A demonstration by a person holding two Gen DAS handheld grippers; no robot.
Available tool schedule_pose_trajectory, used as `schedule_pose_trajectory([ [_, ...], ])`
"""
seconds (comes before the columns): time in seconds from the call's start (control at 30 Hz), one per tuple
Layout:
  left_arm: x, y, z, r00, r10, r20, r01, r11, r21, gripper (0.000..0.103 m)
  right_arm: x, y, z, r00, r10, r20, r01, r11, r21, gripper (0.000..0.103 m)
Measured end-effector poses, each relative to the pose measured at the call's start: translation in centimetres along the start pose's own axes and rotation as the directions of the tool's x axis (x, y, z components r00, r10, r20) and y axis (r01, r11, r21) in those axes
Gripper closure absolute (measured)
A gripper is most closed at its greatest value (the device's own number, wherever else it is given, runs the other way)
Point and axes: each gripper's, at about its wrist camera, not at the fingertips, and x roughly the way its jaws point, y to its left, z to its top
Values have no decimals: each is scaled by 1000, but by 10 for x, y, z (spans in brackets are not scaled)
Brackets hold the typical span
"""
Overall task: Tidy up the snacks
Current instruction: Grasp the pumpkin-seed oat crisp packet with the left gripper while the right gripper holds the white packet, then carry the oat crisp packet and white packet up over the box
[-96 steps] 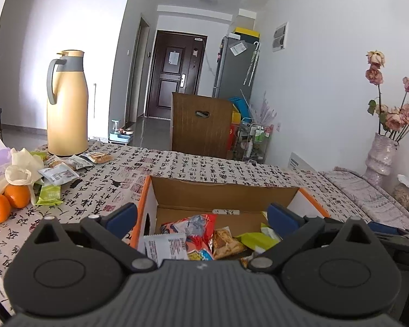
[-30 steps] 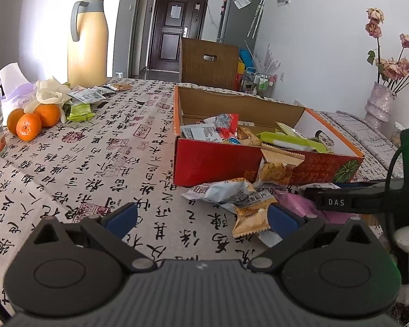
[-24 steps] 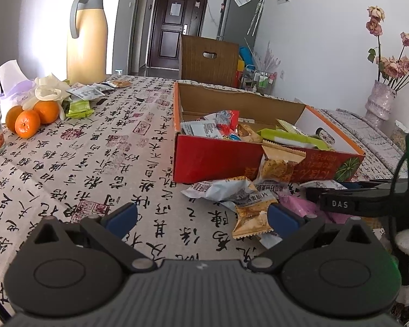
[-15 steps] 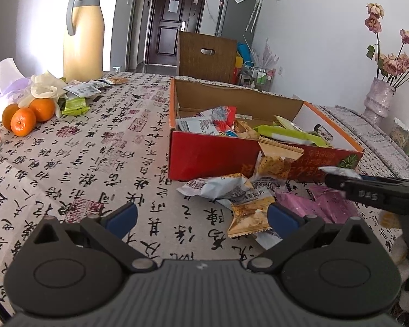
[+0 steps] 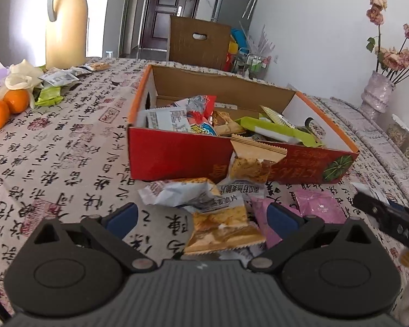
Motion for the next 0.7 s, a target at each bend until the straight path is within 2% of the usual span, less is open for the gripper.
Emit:
schedule_pose_trajectory([
  [0.13, 10, -4, 1, 1000, 12, -28, -13, 1000, -27, 18, -2, -5, -5, 1000, -5, -4, 5, 1000, 9, 59],
  [0.2, 13, -5, 0, 999, 1, -43, -2, 1000, -27, 31, -2, -8, -6, 1000, -5, -4, 5, 1000, 14, 59],
  [0.27, 14, -8, -1, 999, 0, -51, -1, 1000, -20, 34, -2, -10, -6, 1000, -7, -4, 7, 1000, 20, 59],
  [0.33, 15, -9, -2, 998, -4, -60, 3, 1000, -17, 43, -2, -12, -7, 1000, -5, -5, 5, 1000, 24, 59],
  [0.37, 17, -9, -3, 998, -10, -68, 9, 1000, -17, 51, -2, -12, -7, 1000, -3, -5, 4, 1000, 25, 59],
  [0.7, 13, -6, -7, 998, -40, -56, 39, 999, -16, 58, -2, -13, -12, 1000, 6, -12, -6, 999, 36, 59],
])
